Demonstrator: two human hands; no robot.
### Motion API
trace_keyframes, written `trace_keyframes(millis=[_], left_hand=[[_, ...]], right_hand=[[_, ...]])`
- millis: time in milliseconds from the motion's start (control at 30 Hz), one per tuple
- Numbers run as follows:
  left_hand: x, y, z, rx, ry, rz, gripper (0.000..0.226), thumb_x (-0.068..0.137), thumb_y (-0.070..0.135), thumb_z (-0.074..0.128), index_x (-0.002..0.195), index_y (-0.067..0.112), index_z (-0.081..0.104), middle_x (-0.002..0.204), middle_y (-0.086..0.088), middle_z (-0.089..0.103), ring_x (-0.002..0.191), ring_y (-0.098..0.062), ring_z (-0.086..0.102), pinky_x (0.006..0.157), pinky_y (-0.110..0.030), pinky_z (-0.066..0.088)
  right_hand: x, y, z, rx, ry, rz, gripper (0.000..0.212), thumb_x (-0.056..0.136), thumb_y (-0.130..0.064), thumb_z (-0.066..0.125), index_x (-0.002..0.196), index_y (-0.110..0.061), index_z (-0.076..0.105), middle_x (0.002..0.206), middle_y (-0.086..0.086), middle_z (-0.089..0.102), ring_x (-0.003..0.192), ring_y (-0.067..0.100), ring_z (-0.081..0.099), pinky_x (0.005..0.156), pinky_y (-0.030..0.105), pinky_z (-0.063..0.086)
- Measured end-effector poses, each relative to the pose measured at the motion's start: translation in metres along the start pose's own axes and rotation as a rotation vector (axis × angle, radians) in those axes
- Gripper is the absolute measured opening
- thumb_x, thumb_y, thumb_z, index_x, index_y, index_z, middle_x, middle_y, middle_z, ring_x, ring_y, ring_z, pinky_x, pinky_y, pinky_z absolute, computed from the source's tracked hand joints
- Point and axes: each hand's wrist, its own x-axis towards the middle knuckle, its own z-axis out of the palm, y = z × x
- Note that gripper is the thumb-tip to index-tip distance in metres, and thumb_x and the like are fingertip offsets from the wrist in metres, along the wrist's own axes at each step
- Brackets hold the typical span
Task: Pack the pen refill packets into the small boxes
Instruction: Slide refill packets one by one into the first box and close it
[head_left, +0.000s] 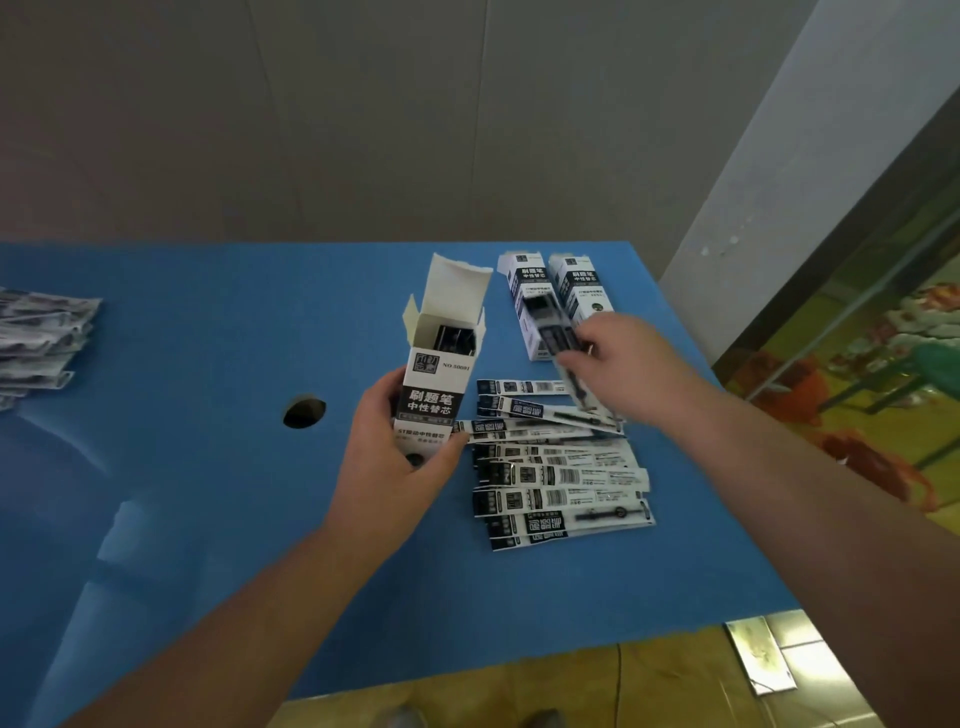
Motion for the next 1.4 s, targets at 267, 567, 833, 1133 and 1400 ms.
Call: trace_keyframes(millis=[267,567,833,1133,1400], left_hand=[[0.004,-0.007,0.000,0.082,-0.010,0.050,0.067,0.081,0.019,0.083,0.128,0.043,0.043,0.124,0.009,0.057,0.113,0.000,0.059,0.094,-0.019,0.050],[0.003,-0.010,-0.003,0.075,-0.014,0.104,0.069,0.082,0.022,0.082,0.125,0.055,0.041,0.124,0.016,0.055,0.117,-0.009,0.058,0.097,-0.041,0.054],[0.001,-0.007,-0.002,0.132,-0.040,0.174,0.077,0.081,0.023,0.082,0.124,0.068,0.036,0.124,0.025,0.053,0.121,-0.014,0.056,0.098,-0.044,0.052],[0.000,-0.005,0.001,0.113,-0.016,0.154,0.074,0.081,0.025,0.082,0.124,0.065,0.038,0.120,0.027,0.053,0.118,-0.012,0.058,0.096,-0.045,0.053],[0.001,-0.002,0.005,0.190,-0.033,0.196,0.072,0.081,0.021,0.083,0.134,0.046,0.040,0.126,0.020,0.051,0.122,-0.015,0.055,0.098,-0.047,0.051]], right_hand=[[-0.033,-0.017,-0.030,0.934,0.099,0.255,0.008,0.095,-0.014,0.067,0.092,-0.007,0.069,0.072,0.006,0.062,0.059,0.012,0.058,0.065,0.029,0.057],[-0.072,-0.046,-0.034,1.498,0.311,0.146,0.015,0.098,-0.014,0.059,0.103,-0.002,0.067,0.080,0.009,0.062,0.060,0.006,0.059,0.062,0.020,0.056],[-0.074,-0.059,-0.032,1.261,0.393,0.122,0.020,0.097,-0.016,0.064,0.101,0.003,0.067,0.085,0.015,0.071,0.070,0.018,0.069,0.076,0.033,0.060],[-0.068,-0.070,-0.032,0.966,0.280,0.107,0.011,0.097,-0.020,0.067,0.089,-0.016,0.074,0.080,0.007,0.076,0.073,0.018,0.074,0.080,0.045,0.063],[-0.059,-0.068,-0.040,0.761,0.068,0.112,0.005,0.093,-0.025,0.071,0.092,-0.020,0.073,0.081,-0.001,0.077,0.074,0.012,0.074,0.080,0.046,0.062]])
